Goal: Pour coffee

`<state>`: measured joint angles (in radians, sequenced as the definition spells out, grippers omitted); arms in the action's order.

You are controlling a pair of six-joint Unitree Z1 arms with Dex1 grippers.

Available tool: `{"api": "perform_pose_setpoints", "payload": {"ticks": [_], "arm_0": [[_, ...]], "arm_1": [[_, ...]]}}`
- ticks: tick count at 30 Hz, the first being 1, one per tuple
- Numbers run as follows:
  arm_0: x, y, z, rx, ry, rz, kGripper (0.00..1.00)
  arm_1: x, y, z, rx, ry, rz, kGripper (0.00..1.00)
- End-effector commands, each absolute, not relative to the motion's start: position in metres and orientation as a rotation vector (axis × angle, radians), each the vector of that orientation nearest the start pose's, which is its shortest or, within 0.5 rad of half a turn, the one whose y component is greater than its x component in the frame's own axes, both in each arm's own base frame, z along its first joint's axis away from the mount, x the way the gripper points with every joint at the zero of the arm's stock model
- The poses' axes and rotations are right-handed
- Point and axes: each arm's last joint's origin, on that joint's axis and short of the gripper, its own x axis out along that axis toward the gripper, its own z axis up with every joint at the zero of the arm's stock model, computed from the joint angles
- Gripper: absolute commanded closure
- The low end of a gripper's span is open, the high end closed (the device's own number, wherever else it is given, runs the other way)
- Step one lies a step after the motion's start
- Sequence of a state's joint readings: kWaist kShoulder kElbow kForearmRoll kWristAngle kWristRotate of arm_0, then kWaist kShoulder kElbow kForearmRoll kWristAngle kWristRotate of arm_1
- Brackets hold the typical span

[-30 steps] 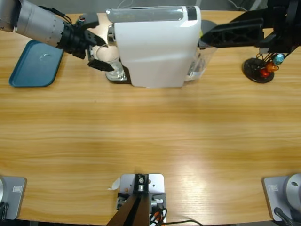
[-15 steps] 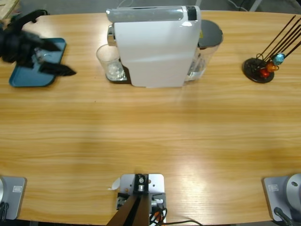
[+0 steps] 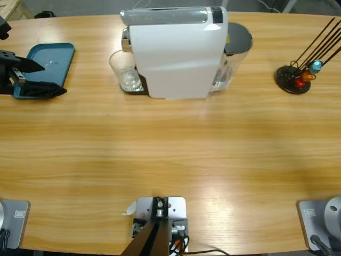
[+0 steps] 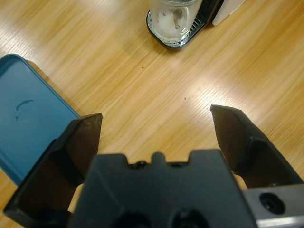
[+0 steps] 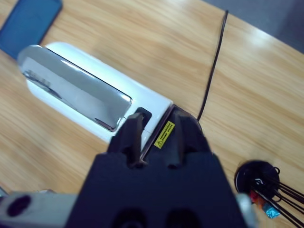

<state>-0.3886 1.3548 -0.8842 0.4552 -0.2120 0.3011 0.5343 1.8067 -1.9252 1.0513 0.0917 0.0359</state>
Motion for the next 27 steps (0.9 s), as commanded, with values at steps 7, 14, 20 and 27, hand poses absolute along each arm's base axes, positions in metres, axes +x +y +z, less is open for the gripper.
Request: {"api": "perform_pose_setpoints", "payload": {"ticks": [7, 14, 20, 27], "arm_0": [[0.202, -0.093, 0.278, 0.350, 0.952, -0.681, 0.013], [0.202, -0.093, 0.278, 0.351, 0.951, -0.680, 0.013], [0.202, -0.093, 0.278, 0.350, 0.954, -0.681, 0.013], [0.204, -0.094, 0.276, 0.350, 0.959, -0.681, 0.013]], "arm_1": [[0.317, 0.215, 0.399, -0.178, 1.064, 0.683, 1.000], [0.317, 0.220, 0.395, -0.184, 1.078, 0.697, 1.000], [0.322, 0.222, 0.390, -0.205, 1.082, 0.680, 1.000], [0.324, 0.218, 0.390, -0.232, 1.071, 0.646, 1.000]]}}
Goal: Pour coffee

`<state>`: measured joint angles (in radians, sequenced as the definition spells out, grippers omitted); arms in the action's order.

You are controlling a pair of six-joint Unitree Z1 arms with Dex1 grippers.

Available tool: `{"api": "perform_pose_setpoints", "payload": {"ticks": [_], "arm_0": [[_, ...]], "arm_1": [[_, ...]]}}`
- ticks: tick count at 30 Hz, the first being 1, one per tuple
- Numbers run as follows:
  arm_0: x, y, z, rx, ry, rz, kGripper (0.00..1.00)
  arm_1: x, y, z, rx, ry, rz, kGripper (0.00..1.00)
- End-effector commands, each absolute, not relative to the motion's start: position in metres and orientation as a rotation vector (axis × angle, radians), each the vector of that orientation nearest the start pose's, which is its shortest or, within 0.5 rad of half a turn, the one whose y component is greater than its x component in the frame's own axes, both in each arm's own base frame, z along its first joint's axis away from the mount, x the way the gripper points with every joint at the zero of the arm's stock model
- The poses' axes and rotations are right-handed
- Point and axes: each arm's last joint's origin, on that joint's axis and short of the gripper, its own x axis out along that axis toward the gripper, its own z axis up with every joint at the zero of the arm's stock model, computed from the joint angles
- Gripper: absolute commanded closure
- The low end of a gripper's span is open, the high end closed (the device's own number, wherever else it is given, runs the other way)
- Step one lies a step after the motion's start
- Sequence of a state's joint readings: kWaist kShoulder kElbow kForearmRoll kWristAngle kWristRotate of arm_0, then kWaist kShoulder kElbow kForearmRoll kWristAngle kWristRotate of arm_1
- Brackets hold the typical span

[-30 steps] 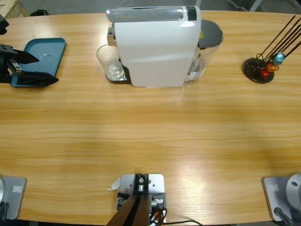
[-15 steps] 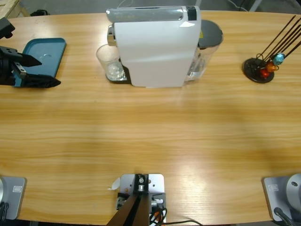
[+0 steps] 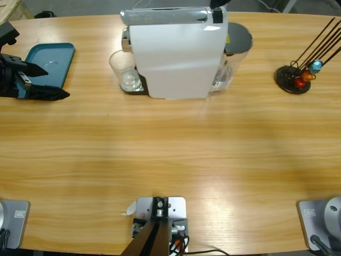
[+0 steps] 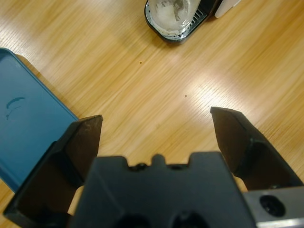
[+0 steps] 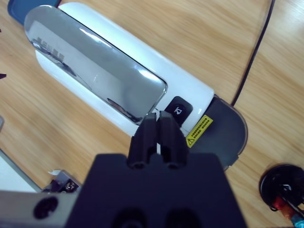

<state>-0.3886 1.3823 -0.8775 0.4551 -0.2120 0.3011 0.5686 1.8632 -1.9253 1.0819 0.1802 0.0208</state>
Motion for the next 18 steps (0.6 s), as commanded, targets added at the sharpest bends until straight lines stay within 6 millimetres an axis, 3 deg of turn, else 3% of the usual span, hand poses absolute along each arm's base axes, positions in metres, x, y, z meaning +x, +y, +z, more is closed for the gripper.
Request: {"api": "perform_pose_setpoints", "payload": {"ticks": [1, 18], "arm_0": [[0.2038, -0.0937, 0.2757, 0.351, 0.960, -0.682, 0.013], [0.2056, -0.0950, 0.2727, 0.353, 0.970, -0.684, 0.013]], "arm_1": [[0.3242, 0.2174, 0.3897, -0.235, 1.071, 0.640, 1.000], [0.3325, 0.2121, 0.3863, -0.233, 1.075, 0.606, 1.000]]}}
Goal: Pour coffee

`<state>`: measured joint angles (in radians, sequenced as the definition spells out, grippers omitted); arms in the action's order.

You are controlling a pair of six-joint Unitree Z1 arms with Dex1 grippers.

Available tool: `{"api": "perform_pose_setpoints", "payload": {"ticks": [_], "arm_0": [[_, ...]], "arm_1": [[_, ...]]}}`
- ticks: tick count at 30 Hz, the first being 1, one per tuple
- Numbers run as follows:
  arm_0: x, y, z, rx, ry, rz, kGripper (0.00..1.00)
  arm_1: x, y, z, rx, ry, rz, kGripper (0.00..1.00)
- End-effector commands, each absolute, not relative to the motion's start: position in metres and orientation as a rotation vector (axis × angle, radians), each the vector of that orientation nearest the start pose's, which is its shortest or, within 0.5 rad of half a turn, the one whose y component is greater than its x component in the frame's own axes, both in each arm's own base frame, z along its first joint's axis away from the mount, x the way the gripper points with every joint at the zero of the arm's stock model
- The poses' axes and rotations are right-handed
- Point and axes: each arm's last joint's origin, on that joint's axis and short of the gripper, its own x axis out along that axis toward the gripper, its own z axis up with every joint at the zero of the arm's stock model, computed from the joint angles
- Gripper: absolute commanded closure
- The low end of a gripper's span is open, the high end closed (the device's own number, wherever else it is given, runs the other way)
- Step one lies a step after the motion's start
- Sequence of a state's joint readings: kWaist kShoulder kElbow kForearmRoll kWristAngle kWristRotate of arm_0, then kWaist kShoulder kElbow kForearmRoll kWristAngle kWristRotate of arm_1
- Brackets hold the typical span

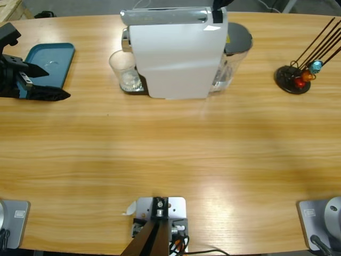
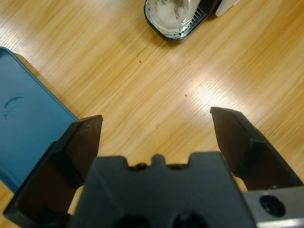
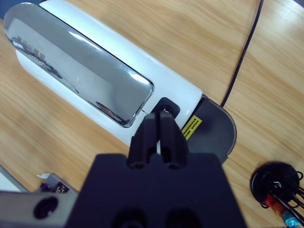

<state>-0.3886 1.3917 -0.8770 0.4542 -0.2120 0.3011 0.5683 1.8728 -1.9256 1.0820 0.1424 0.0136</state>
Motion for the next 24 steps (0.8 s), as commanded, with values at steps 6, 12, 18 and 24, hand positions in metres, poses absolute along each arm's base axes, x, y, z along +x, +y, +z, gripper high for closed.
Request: {"api": "perform_pose_setpoints", "payload": {"ticks": [6, 12, 18, 24], "arm_0": [[0.206, -0.095, 0.272, 0.353, 0.972, -0.686, 0.013], [0.206, -0.095, 0.271, 0.353, 0.976, -0.686, 0.013], [0.206, -0.096, 0.271, 0.354, 0.978, -0.686, 0.013], [0.206, -0.096, 0.270, 0.354, 0.982, -0.687, 0.013]], "arm_1": [[0.334, 0.210, 0.385, -0.231, 1.080, 0.599, 1.000], [0.336, 0.212, 0.376, -0.233, 1.109, 0.602, 1.000], [0.338, 0.213, 0.366, -0.236, 1.143, 0.601, 1.000], [0.335, 0.212, 0.356, -0.243, 1.180, 0.592, 1.000]]}}
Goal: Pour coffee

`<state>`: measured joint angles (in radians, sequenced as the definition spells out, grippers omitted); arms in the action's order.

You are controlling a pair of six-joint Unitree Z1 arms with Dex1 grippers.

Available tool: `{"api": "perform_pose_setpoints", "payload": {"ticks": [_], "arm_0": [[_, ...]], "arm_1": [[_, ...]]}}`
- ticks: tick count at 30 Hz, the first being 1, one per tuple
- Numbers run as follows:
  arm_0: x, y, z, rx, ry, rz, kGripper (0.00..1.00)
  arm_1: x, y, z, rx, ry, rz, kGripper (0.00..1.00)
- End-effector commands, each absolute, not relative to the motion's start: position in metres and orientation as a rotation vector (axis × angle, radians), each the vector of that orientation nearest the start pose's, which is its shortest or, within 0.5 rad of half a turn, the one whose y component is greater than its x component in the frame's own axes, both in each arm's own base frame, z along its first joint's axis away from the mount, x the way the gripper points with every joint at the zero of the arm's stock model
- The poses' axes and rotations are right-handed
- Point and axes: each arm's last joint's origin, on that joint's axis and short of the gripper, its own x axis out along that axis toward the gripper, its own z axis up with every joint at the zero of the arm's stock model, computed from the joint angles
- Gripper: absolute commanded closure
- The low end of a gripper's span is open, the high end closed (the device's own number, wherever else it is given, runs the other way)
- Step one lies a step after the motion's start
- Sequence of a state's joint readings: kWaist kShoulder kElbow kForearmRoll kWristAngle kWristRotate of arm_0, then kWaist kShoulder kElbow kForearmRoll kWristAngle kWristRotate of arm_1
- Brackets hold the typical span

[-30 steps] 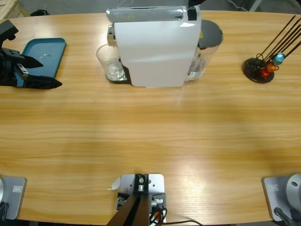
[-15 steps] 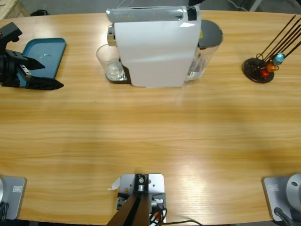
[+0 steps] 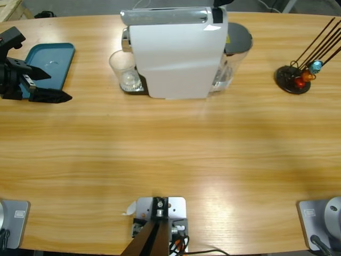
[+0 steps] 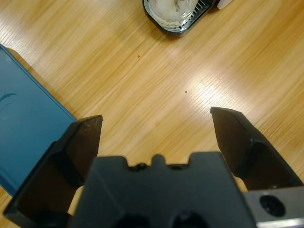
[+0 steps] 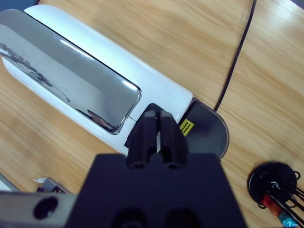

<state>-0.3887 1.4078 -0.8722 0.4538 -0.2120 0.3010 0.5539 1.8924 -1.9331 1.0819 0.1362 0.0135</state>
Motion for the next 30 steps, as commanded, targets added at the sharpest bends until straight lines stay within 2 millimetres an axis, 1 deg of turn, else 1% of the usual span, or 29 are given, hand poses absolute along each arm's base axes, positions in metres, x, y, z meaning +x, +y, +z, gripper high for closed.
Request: {"api": "perform_pose_setpoints", "payload": {"ticks": [1, 2, 3, 4, 5, 6, 7, 9, 12, 13, 15, 17, 20, 23, 26, 28, 30], "arm_0": [[0.206, -0.096, 0.270, 0.354, 0.981, -0.687, 0.013], [0.206, -0.096, 0.270, 0.354, 0.981, -0.688, 0.013], [0.206, -0.096, 0.270, 0.355, 0.980, -0.688, 0.013], [0.206, -0.096, 0.270, 0.355, 0.980, -0.689, 0.013], [0.206, -0.097, 0.271, 0.356, 0.978, -0.690, 0.013], [0.206, -0.097, 0.271, 0.358, 0.976, -0.692, 0.013], [0.205, -0.097, 0.272, 0.358, 0.973, -0.694, 0.013], [0.201, -0.098, 0.276, 0.362, 0.952, -0.702, 0.013], [0.190, -0.098, 0.286, 0.369, 0.908, -0.719, 0.013], [0.186, -0.098, 0.289, 0.371, 0.895, -0.725, 0.013], [0.178, -0.098, 0.293, 0.377, 0.876, -0.743, 0.013], [0.174, -0.098, 0.293, 0.384, 0.875, -0.756, 0.013], [0.171, -0.097, 0.294, 0.392, 0.868, -0.762, 0.013], [0.170, -0.097, 0.292, 0.396, 0.870, -0.765, 0.013], [0.164, -0.095, 0.287, 0.388, 0.870, -0.783, 0.013], [0.156, -0.094, 0.286, 0.369, 0.844, -0.819, 0.013], [0.153, -0.093, 0.284, 0.367, 0.831, -0.825, 0.013]], "arm_1": [[0.334, 0.212, 0.358, -0.244, 1.177, 0.592, 1.000], [0.332, 0.210, 0.362, -0.246, 1.160, 0.592, 1.000], [0.330, 0.209, 0.372, -0.251, 1.123, 0.603, 1.000], [0.326, 0.208, 0.388, -0.263, 1.067, 0.625, 1.000], [0.321, 0.208, 0.404, -0.282, 1.013, 0.645, 0.811], [0.315, 0.207, 0.418, -0.300, 0.975, 0.661, 0.136], [0.307, 0.203, 0.436, -0.302, 0.925, 0.672, 0.000], [0.290, 0.192, 0.459, -0.288, 0.861, 0.676, 0.000], [0.259, 0.178, 0.487, -0.274, 0.775, 0.702, 0.000], [0.248, 0.173, 0.487, -0.273, 0.775, 0.713, 0.000], [0.231, 0.163, 0.473, -0.275, 0.792, 0.722, 0.000], [0.210, 0.150, 0.453, -0.263, 0.778, 0.718, 0.000], [0.185, 0.129, 0.417, -0.241, 0.747, 0.646, 0.000], [0.170, 0.114, 0.376, -0.265, 0.748, 0.560, 0.000], [0.155, 0.102, 0.336, -0.281, 0.774, 0.536, 0.000], [0.143, 0.095, 0.320, -0.275, 0.797, 0.539, 0.000], [0.133, 0.089, 0.307, -0.247, 0.775, 0.535, 0.000]]}}
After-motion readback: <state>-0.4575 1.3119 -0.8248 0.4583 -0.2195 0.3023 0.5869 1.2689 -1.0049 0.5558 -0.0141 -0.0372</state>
